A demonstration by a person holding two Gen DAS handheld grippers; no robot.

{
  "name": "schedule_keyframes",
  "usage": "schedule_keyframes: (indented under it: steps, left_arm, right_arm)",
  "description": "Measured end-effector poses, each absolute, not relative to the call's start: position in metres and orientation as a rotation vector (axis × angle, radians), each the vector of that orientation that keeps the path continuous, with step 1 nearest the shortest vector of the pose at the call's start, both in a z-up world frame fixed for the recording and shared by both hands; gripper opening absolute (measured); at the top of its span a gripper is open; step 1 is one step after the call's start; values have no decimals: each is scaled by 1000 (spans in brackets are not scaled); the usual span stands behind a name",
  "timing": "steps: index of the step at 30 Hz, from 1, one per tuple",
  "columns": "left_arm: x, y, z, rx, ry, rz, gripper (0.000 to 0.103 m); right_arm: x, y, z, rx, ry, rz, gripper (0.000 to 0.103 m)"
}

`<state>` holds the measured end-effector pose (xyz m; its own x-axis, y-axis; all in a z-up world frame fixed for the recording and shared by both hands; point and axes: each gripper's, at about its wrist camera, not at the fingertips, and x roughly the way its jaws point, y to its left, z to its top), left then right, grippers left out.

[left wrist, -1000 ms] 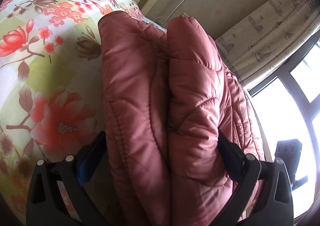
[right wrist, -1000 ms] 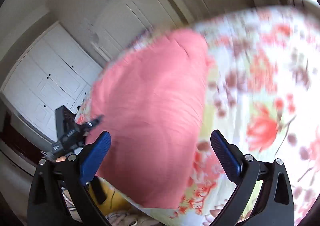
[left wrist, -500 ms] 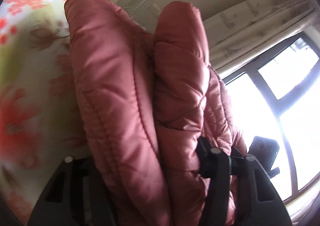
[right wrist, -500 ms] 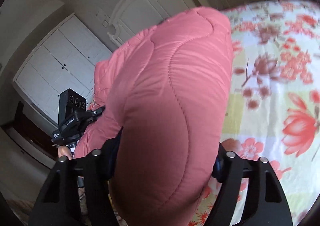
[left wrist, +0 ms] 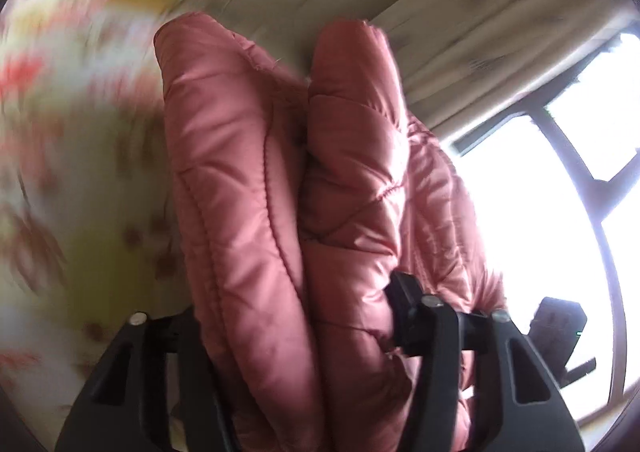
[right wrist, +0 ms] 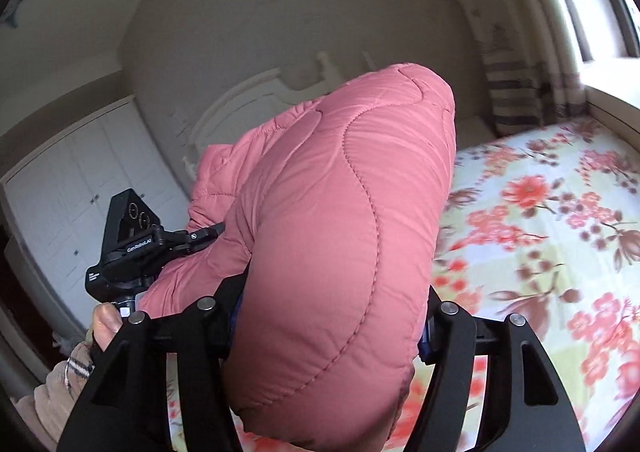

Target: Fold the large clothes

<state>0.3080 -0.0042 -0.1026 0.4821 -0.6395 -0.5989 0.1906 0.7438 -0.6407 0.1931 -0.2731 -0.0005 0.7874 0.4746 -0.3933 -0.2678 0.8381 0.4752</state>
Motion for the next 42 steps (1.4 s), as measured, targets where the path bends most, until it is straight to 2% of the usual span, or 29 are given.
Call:
schedule_keyframes:
  steps: [3,5,6,7,8,11,13,14,16,18,19,21,24,29,31,33,35,40,42]
  left_arm:
    - [308,-4,-117,-598,924,-547,74]
    - [308,-3,-114,-559,936,-539,76]
    - [308,-4,-112,-545,941,-530,76]
    - [311,-6,-107,-537,947,-517,76]
    - [313,-8,-104,-531,950,-508,77]
    - [313,-9,-97,-506,942,-478,83]
    - [300,-6,-94,-489,935,-472,84]
    - [298,-3,-86,-475,928,-459,84]
    - [289,6,-58,-427,877,-397,82]
    - [266,14,-13,-315,705,-255,79]
    - [256,13,9,-262,613,-211,79]
    - [247,1,39,-191,520,-235,79]
    - [257,-38,59,-27,488,-288,79]
    - [321,-95,28,131,617,-304,79]
    - [349,-104,-7,165,700,-243,80]
    - [362,-105,-50,234,751,-166,88]
    - [371,-98,-57,195,773,-122,91]
    - [362,-90,-58,212,741,-121,91]
    - [361,-90,-59,209,731,-121,91]
  right_arm:
    - [223,-286,-33,434,701,292,66]
    - [227,-296,-50,486,762,258,72]
    - [222,-297,-48,472,755,240,75]
    - [216,-295,-41,424,745,199,84]
    - [211,-292,-34,383,729,161,88]
    - [177,-273,10,259,529,2,89]
    - [155,-246,32,192,404,72,89]
    - [152,-230,34,143,403,112,89]
    - [155,-189,26,10,465,191,83]
    - [168,-156,3,-103,548,219,70]
    - [179,-144,-12,-140,596,227,68]
    - [185,-131,-31,-174,594,193,68]
    - [189,-128,-34,-181,595,190,68]
    - [185,-117,-38,-212,593,187,68]
    - [186,-117,-40,-205,598,194,68]
    - [186,-120,-36,-204,600,199,69]
    - [188,-121,-34,-201,602,204,69]
    - [180,-123,-29,-210,612,275,69]
    - [174,-139,-14,-113,596,334,62]
